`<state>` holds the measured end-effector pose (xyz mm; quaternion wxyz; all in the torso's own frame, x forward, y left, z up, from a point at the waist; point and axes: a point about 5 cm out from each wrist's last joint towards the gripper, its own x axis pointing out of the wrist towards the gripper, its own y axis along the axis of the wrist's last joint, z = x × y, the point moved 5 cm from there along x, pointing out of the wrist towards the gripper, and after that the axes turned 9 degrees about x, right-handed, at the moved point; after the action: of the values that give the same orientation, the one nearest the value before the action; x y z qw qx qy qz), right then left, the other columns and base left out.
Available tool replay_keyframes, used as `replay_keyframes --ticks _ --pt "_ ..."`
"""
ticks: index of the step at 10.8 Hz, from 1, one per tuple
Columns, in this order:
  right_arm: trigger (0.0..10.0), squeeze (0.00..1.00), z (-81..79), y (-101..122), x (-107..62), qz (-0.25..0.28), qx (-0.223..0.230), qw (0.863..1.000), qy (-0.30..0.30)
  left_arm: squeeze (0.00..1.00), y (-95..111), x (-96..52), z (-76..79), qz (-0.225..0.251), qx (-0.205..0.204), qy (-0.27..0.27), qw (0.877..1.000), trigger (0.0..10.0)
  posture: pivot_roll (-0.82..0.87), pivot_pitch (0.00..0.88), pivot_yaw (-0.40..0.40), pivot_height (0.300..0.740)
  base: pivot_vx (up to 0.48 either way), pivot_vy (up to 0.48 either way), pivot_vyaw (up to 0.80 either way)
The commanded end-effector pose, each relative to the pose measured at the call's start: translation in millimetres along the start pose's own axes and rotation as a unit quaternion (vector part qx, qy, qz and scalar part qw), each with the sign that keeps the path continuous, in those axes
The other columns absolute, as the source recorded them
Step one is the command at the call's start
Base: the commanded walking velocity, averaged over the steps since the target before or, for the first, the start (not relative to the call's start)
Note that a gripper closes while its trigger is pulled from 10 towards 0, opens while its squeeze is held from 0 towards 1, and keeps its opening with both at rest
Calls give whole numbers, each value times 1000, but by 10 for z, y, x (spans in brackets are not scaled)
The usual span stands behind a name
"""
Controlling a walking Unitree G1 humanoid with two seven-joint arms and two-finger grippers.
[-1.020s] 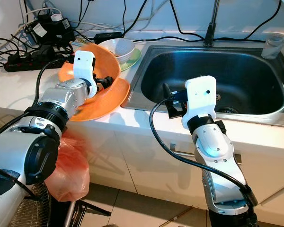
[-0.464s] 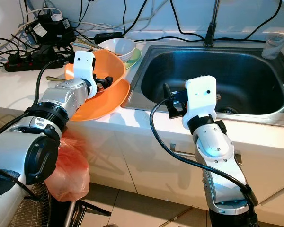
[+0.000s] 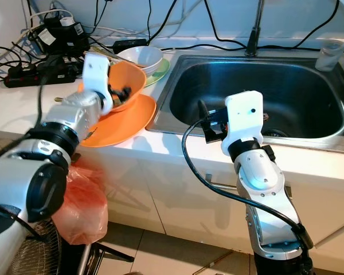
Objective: Kitchen organization
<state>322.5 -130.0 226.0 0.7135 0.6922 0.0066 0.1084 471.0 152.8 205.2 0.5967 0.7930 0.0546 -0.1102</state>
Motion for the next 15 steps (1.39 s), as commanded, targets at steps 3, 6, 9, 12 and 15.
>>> replay_keyframes --ticks 3,6,9,12,15 --pt "10000 0 -25 55 56 11 -1 1000 6 0 148 -15 -116 25 13 22 999 10000 -165 0 115 740 0 0 0" --pt "10000 0 -158 86 58 12 39 998 52 0 316 -44 -188 62 23 34 997 10000 -154 0 113 740 0 0 0" --pt "10000 0 -262 59 48 -6 61 992 110 0 386 -105 -353 91 35 68 993 10000 -126 0 107 740 0 0 0" --pt "10000 0 -284 27 81 -13 58 989 134 0 378 -268 -350 115 31 82 989 10000 -79 0 103 740 0 0 0" --pt "10000 0 -498 -31 13 -40 68 970 230 0 129 -504 -395 105 26 128 986 10000 -35 0 86 740 0 0 0"
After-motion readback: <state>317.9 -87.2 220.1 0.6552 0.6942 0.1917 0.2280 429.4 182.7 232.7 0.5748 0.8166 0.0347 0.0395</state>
